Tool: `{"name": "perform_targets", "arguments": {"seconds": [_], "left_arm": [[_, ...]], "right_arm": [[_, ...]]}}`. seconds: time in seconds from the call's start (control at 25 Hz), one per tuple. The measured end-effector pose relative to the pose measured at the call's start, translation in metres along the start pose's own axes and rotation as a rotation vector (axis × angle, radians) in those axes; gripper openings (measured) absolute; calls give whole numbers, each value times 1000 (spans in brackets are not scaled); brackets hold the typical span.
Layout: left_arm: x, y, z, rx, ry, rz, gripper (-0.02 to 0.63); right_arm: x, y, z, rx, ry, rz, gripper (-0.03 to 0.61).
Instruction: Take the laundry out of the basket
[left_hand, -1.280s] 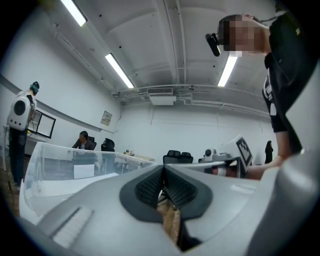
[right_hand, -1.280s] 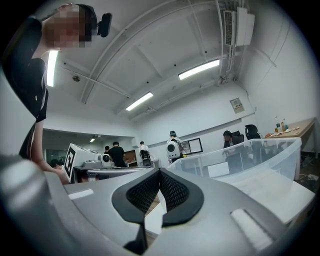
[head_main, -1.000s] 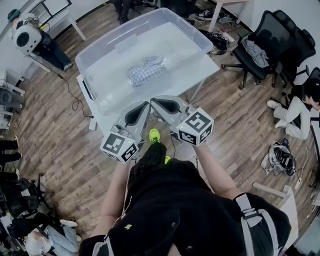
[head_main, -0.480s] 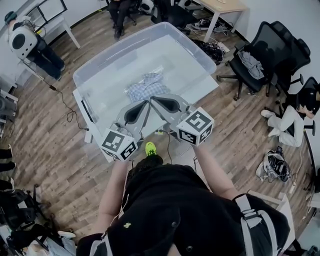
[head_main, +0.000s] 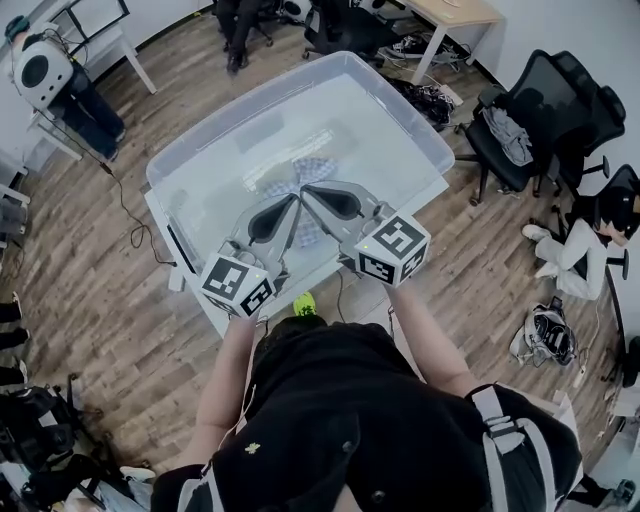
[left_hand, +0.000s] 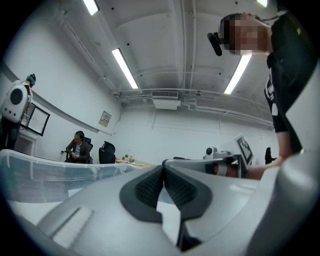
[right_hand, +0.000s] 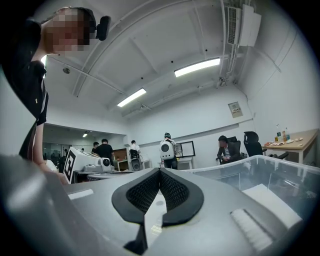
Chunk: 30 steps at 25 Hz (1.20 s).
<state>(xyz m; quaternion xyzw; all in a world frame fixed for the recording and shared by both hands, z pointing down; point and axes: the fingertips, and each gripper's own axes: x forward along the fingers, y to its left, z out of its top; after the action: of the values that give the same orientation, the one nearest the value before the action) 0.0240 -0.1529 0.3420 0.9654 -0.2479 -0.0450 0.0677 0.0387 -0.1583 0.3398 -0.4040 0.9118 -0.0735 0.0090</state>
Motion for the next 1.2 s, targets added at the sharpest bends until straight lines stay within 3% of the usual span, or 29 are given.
{"name": "perform_targets", "arguments": {"seconds": [0.52, 0.92, 1.2], "left_arm": [[19, 52, -25, -47, 17, 83, 6], [27, 94, -42, -74, 39, 230, 6], [20, 118, -69, -109, 115, 294, 6]], "right_arm": [[47, -37, -25, -7, 93, 54, 0], [87, -56, -49, -57, 248, 239, 5], [99, -64, -91, -102, 425, 301, 121]]}}
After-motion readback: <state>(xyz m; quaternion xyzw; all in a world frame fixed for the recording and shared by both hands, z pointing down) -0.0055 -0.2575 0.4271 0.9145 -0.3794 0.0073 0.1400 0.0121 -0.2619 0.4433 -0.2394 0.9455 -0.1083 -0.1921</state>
